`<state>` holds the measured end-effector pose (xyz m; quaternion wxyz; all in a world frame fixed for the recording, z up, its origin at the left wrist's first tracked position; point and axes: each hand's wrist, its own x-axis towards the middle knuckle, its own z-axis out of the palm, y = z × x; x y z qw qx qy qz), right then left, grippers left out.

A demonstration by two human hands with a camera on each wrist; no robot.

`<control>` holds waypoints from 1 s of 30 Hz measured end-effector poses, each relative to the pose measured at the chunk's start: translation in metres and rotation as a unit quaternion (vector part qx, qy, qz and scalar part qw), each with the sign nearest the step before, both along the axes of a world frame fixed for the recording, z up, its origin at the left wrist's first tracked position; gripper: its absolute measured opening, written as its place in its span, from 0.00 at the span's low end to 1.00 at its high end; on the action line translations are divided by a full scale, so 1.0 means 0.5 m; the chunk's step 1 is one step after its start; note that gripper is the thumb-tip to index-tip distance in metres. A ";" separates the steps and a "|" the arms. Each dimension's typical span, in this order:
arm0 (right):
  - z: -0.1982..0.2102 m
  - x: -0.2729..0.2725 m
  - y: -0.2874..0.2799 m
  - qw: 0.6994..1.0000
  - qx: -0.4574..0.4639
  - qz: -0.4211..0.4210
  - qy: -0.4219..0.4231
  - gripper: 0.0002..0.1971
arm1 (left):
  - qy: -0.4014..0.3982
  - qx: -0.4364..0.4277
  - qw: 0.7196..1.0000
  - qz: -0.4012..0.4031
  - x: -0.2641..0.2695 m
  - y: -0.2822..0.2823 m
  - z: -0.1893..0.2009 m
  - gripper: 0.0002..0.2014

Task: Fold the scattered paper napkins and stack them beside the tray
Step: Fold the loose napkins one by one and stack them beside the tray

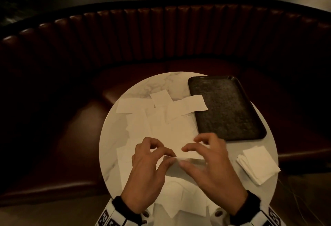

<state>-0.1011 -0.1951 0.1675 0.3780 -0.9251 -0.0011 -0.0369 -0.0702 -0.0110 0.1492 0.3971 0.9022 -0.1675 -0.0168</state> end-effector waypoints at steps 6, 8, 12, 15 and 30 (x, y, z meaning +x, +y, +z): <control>0.004 0.017 0.001 0.997 0.008 0.069 0.015 0.15 | 0.009 -0.042 0.999 -0.008 0.007 0.007 0.018 0.05; -0.003 0.003 -0.022 0.998 0.055 0.032 0.024 0.08 | 0.049 -0.069 0.996 0.009 0.007 0.018 0.016 0.08; -0.016 -0.037 -0.067 0.990 0.136 -0.014 0.044 0.04 | 0.144 -0.105 0.984 0.000 -0.006 0.014 -0.006 0.11; -0.042 -0.055 -0.089 0.962 0.252 -0.053 0.093 0.07 | 0.181 -0.132 0.974 0.007 -0.016 -0.022 -0.022 0.14; -0.200 -0.006 -0.524 0.942 0.105 -0.196 0.249 0.08 | 0.244 0.007 0.958 0.147 -0.037 -0.055 -0.220 0.08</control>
